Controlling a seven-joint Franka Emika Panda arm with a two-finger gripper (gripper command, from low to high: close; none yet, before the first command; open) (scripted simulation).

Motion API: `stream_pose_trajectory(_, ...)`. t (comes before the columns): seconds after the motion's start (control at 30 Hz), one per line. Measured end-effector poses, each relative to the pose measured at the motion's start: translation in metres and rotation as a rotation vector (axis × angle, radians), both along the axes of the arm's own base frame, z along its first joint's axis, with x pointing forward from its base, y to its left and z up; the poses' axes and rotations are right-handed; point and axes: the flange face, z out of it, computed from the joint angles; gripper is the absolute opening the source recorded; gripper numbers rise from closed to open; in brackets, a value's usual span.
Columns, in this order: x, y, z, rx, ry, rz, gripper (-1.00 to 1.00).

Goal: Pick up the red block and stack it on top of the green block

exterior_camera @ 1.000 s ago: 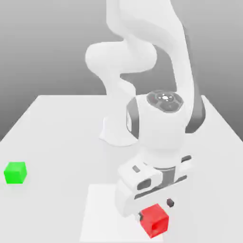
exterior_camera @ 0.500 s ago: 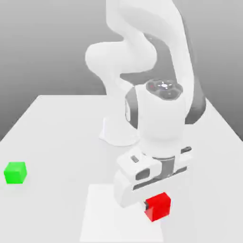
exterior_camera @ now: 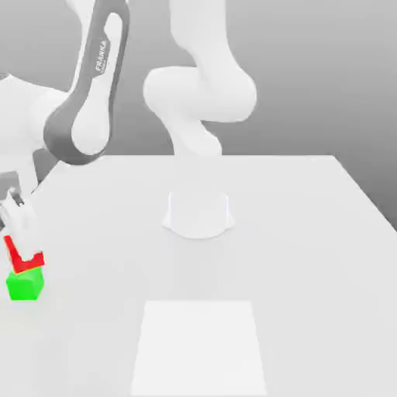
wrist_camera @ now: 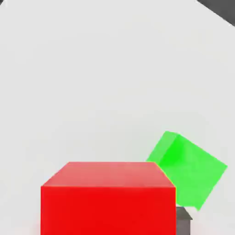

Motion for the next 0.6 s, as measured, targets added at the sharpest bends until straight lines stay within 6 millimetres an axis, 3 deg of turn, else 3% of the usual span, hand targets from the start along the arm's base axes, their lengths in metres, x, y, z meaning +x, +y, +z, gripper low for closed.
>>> stream_pose_trajectory(0.13,-0.002,-0.001,-0.038,0.001,0.0,-0.027,-1.0)
stream_pose_trajectory(0.17,-0.003,0.0,-0.045,0.002,0.001,-0.029,1.0)
stream_pose_trajectory(0.4,-0.003,-0.001,-0.044,0.002,0.001,-0.03,1.0)
stream_pose_trajectory(0.6,-0.004,-0.001,0.009,0.003,0.0,-0.032,1.0)
